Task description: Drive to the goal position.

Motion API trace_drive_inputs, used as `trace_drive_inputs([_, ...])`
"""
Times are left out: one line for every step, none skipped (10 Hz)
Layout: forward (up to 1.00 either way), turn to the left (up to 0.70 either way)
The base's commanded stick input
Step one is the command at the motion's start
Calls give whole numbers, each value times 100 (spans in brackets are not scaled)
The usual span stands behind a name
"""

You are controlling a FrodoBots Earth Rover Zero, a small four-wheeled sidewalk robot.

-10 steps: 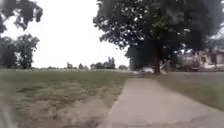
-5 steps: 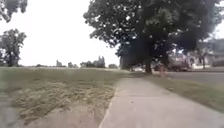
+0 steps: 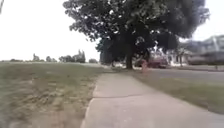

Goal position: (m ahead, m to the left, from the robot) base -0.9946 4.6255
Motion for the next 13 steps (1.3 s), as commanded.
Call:
trace_drive_inputs([100, -16])
trace_drive_inputs([100, -1])
trace_drive_inputs([100, 0])
trace_drive_inputs([100, 0])
trace_drive_inputs([100, 0])
trace_drive_inputs([100, 0])
trace_drive_inputs([100, 8])
trace_drive_inputs([100, 38])
trace_drive_inputs([100, 29])
trace_drive_inputs([100, 0])
trace_drive_inputs([100, 0])
trace_drive_inputs([100, 3])
trace_drive_inputs([100, 21])
